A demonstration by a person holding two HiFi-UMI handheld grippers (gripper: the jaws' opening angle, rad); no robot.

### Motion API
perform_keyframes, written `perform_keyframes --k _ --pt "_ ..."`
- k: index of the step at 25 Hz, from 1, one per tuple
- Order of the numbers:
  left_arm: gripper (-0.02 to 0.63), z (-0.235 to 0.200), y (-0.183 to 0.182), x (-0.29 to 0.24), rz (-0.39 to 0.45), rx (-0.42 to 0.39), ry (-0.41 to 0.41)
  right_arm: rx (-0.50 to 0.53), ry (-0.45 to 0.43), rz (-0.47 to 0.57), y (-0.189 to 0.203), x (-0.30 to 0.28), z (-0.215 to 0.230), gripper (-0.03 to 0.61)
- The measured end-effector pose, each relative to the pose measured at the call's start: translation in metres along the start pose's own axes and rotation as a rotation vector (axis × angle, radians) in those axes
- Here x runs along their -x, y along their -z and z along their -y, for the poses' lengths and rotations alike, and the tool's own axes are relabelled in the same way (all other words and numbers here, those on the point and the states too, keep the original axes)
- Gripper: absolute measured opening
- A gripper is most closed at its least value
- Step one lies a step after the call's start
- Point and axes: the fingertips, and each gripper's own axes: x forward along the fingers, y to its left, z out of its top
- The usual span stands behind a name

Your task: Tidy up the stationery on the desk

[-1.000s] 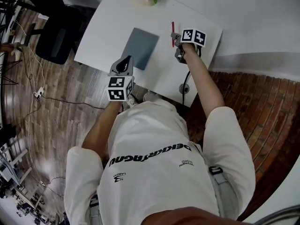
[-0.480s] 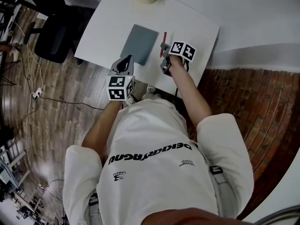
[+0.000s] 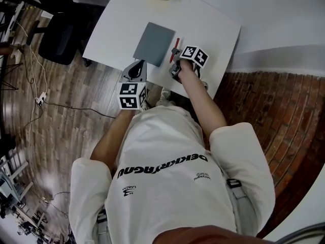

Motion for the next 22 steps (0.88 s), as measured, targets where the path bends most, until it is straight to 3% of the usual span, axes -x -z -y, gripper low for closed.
perform_keyframes --k 8,22 --pt "-0.002 -0.003 0.014 0.004 -0.018 0.016 -0.011 -0.038 0.039 -0.012 0.007 -0.023 0.016 0.051" --pt "-0.002 -0.015 0.02 0.005 -0.036 0.034 -0.015 -0.015 0.078 -0.03 0.012 -0.044 0.02 0.048"
